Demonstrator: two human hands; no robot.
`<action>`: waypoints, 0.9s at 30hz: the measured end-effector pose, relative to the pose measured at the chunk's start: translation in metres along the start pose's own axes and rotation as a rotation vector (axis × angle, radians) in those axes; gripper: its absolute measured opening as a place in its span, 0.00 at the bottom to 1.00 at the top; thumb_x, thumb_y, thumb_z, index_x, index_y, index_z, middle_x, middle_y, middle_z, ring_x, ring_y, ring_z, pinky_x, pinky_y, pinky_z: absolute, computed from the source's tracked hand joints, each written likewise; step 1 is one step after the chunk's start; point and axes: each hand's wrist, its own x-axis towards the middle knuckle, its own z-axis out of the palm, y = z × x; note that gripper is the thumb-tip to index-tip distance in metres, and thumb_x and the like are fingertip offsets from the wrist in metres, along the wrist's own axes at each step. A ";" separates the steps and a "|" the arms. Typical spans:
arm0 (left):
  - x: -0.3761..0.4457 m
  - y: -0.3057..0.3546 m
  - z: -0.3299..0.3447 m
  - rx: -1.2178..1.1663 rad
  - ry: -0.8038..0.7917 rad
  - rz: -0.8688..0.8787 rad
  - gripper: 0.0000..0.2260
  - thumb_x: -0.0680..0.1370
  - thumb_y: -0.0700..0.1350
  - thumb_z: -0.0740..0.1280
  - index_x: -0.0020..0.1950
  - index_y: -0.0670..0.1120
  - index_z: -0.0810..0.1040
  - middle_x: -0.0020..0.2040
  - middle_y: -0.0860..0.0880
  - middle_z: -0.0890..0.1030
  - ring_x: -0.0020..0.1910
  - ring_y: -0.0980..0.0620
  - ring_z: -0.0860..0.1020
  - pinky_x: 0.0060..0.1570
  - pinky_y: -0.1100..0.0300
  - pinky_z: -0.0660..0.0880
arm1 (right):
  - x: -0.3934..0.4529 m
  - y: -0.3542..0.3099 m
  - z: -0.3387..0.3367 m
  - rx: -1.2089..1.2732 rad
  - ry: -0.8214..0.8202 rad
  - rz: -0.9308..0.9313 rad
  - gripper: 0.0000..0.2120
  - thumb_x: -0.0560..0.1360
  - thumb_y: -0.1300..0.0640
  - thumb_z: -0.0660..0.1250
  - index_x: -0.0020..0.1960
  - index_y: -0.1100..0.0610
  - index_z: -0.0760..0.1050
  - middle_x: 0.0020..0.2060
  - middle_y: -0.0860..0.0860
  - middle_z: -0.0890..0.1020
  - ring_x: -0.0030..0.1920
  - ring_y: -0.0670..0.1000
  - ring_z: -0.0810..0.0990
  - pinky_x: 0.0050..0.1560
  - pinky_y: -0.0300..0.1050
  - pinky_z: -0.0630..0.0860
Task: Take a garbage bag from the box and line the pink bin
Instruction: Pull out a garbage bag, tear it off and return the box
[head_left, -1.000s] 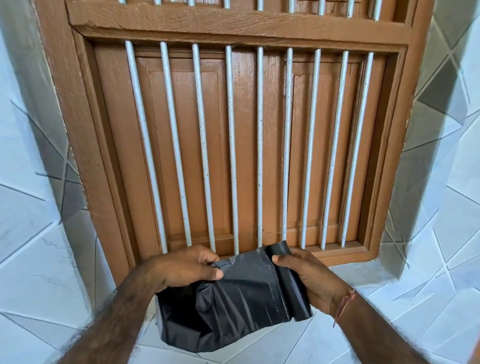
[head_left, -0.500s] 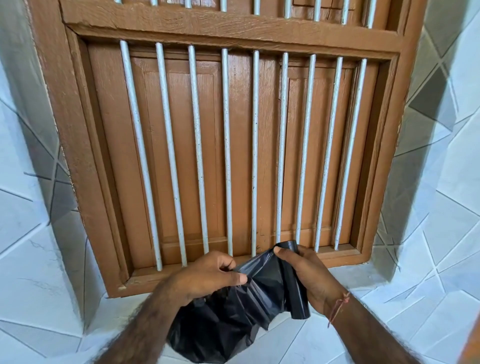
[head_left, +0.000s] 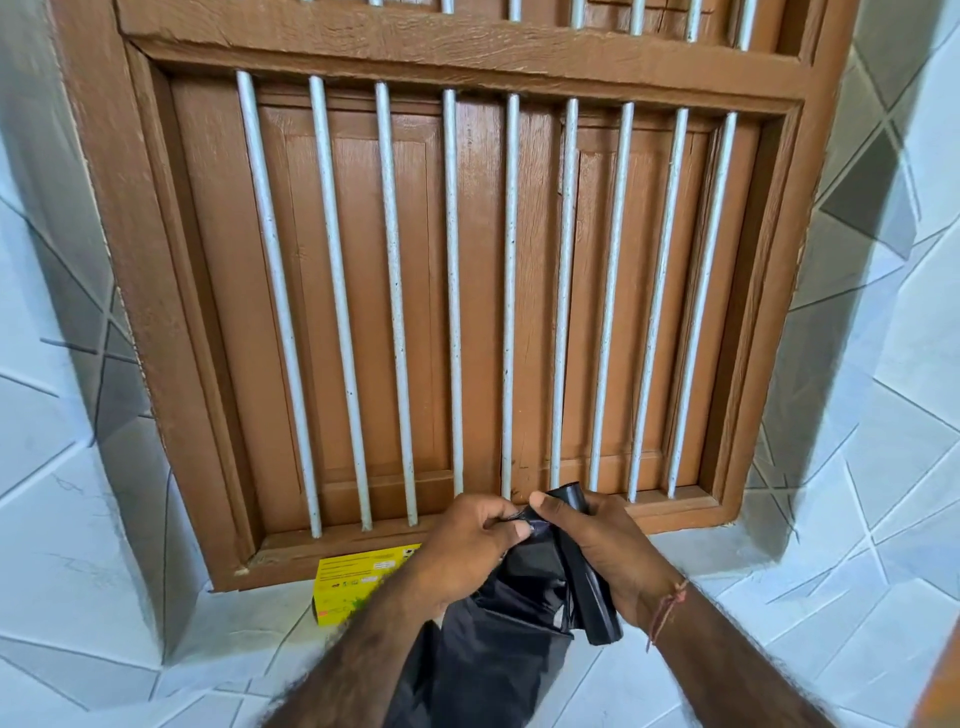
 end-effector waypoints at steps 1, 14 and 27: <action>-0.001 0.002 0.003 0.062 0.018 0.021 0.09 0.79 0.44 0.66 0.43 0.41 0.81 0.36 0.47 0.79 0.35 0.54 0.74 0.40 0.58 0.72 | 0.002 0.004 0.000 0.021 0.044 -0.011 0.16 0.70 0.53 0.76 0.49 0.66 0.82 0.44 0.63 0.86 0.47 0.64 0.85 0.53 0.58 0.82; -0.011 0.000 0.018 0.100 0.321 0.112 0.11 0.78 0.42 0.66 0.36 0.47 0.81 0.31 0.52 0.80 0.32 0.60 0.74 0.35 0.64 0.72 | 0.019 0.020 0.021 0.168 0.220 -0.058 0.12 0.70 0.59 0.76 0.45 0.68 0.80 0.39 0.65 0.84 0.38 0.61 0.82 0.47 0.57 0.81; -0.005 -0.008 0.008 0.129 0.433 0.142 0.10 0.77 0.43 0.67 0.36 0.44 0.80 0.29 0.48 0.79 0.31 0.52 0.73 0.35 0.51 0.75 | 0.022 0.015 0.041 0.183 0.239 -0.107 0.08 0.71 0.61 0.74 0.37 0.62 0.78 0.30 0.58 0.79 0.31 0.55 0.78 0.35 0.45 0.78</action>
